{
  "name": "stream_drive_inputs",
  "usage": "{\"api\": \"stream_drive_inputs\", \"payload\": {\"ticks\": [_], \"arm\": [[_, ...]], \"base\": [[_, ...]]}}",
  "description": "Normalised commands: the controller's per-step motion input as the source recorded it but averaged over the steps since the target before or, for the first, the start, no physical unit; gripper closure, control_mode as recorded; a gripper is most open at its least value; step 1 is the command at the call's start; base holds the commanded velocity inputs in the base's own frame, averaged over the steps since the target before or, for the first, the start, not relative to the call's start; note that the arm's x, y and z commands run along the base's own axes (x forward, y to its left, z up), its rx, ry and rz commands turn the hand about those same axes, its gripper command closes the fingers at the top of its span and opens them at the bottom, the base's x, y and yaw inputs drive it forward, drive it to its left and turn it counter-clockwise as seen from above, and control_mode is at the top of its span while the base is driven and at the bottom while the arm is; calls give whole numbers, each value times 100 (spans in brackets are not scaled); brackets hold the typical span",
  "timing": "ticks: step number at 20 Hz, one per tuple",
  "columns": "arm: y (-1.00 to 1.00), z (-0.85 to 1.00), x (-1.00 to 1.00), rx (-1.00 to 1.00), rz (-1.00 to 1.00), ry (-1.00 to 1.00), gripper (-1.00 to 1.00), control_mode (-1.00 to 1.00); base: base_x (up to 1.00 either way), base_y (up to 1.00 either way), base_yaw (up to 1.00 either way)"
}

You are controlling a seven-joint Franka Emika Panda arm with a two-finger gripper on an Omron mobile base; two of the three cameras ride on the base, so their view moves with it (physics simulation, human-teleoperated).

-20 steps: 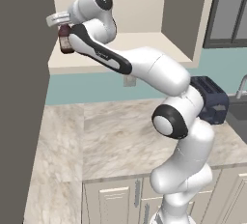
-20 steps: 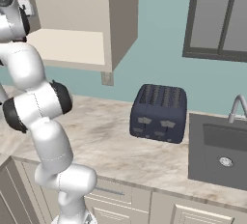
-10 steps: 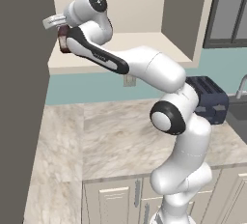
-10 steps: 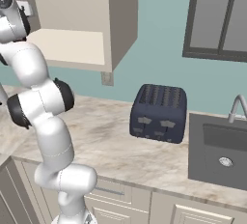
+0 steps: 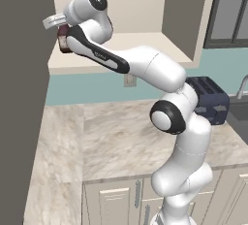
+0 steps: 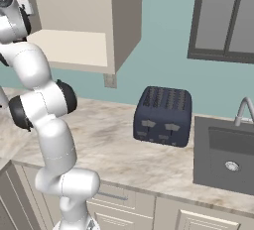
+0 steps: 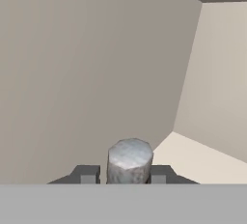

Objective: Collect the paprika, ketchup, and shaker from the cabinet and place them next to the stove.

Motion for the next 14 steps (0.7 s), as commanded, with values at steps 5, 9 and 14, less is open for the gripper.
{"api": "stream_drive_inputs", "payload": {"ticks": [5, 9, 14], "arm": [[0, 0, 0, 0, 0, 0, 100, -100], [0, -2, 0, 0, 0, 0, 100, -100], [0, -5, 0, 0, 0, 0, 100, -100]], "base": [[0, 0, 0], [0, 0, 0], [0, 0, 0]]}}
